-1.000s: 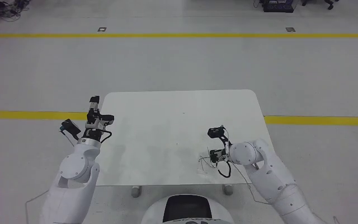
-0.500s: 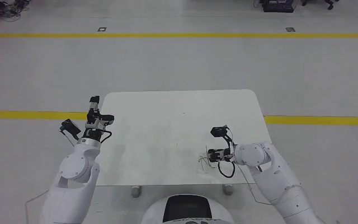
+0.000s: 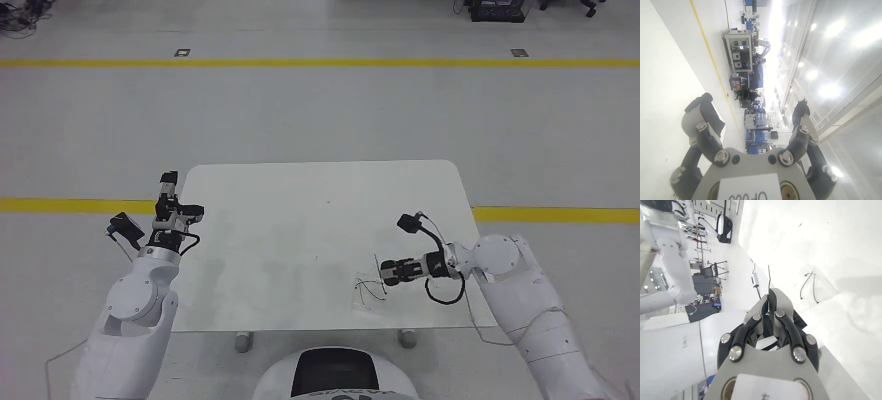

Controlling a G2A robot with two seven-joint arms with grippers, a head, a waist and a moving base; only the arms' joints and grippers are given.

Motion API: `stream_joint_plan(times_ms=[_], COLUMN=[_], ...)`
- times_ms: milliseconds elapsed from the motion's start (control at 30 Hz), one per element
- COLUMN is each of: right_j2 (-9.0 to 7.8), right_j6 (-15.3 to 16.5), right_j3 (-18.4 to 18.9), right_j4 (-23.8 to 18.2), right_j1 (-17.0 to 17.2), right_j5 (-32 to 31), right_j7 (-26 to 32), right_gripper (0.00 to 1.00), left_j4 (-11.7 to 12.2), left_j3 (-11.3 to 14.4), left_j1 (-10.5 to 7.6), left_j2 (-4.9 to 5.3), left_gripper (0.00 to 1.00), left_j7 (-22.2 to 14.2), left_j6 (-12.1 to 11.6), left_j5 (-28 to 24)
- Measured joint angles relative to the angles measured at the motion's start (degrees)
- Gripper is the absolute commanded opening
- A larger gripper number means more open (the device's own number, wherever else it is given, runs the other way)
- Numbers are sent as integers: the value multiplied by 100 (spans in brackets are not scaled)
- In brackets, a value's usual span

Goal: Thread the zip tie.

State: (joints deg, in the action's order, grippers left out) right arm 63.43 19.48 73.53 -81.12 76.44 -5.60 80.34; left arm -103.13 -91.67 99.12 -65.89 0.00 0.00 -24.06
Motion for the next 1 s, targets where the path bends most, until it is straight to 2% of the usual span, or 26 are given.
stream_joint_plan(times_ms=[67,733,867,1000], right_j2=[-39,-36,-95,-275], right_j6=[0,0,0,0], right_j3=[-73,-93,-179,-376], right_j4=[-5,-18,-79,-197], right_j1=[-16,11,36,50], right_j5=[111,148,413,577], right_j7=[-47,-122,-69,-69], right_gripper=[0,0,0,0], left_j4=[0,-6,-103,-112], left_j3=[0,13,333,842], left_j1=[0,-5,-96,-296], left_j2=[0,1,0,-15], left_gripper=[100,100,100,100], left_j7=[0,-14,-438,-873], left_j6=[0,4,179,573], left_j5=[0,14,353,731])
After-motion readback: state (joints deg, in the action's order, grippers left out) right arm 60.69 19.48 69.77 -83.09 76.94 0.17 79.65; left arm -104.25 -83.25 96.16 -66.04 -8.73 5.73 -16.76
